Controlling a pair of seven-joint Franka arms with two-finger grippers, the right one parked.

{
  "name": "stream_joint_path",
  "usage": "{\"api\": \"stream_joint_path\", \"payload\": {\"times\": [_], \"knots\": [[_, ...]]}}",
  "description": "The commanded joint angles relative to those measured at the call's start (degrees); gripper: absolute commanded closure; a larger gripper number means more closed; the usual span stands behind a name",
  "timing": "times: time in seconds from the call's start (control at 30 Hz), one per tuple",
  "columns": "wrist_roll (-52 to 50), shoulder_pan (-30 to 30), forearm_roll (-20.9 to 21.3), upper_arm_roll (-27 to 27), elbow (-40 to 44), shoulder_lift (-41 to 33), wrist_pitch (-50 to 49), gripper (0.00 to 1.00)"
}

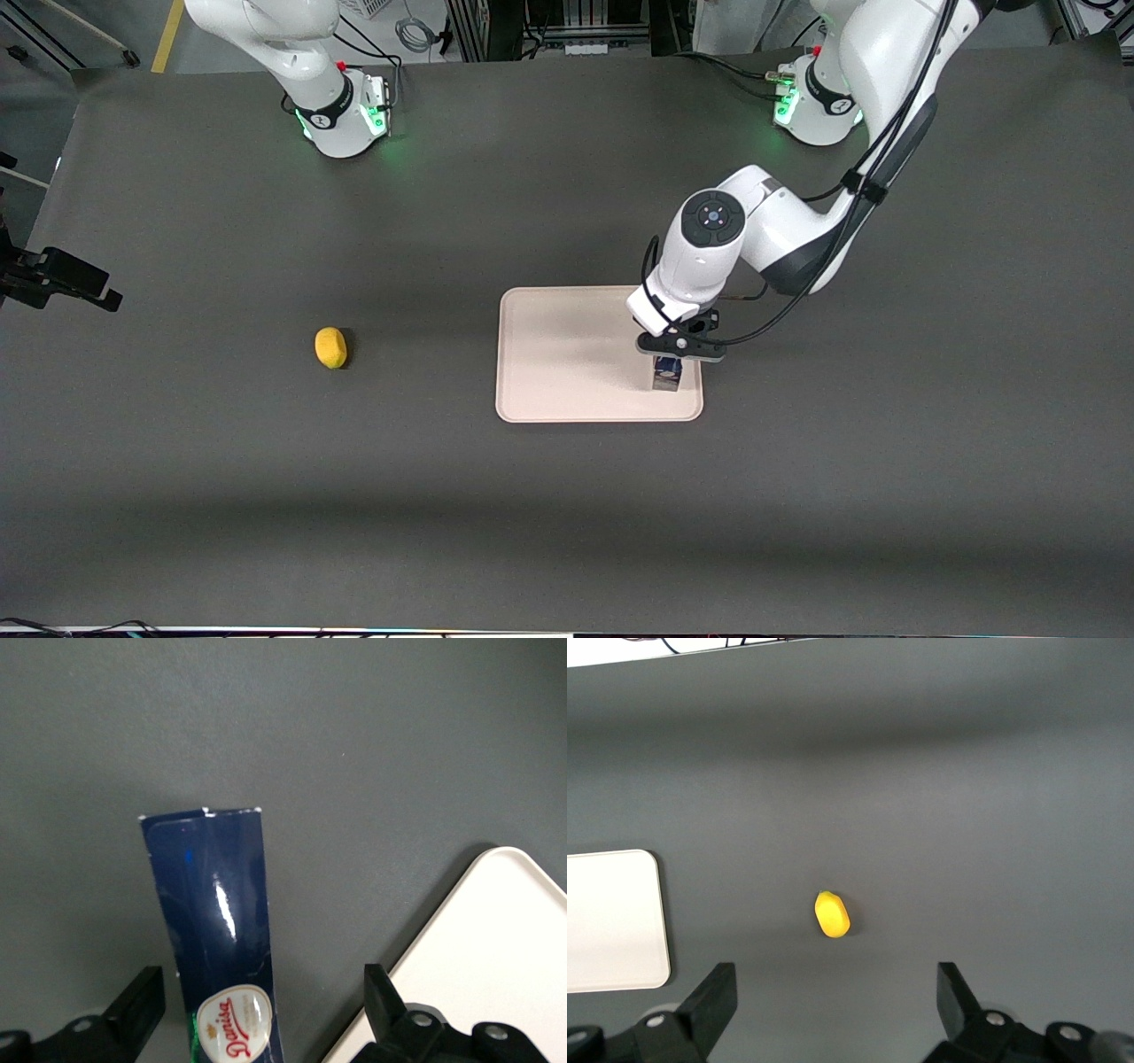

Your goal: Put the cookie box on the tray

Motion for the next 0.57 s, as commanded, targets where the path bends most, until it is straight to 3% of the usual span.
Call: {"api": "stream_joint_path", "payload": {"times": [0.0, 0.13, 0.53], "knots": [[0.76, -0.75, 0.24, 0.92, -0.58, -0.9, -0.22, 0.0], [2.33, -0.92, 0.33, 3.64, -0.32, -0.9, -0.22, 0.0], [4.89, -0.92, 0.24, 4.0, -0.32, -0.82, -0.22, 0.0]]}}
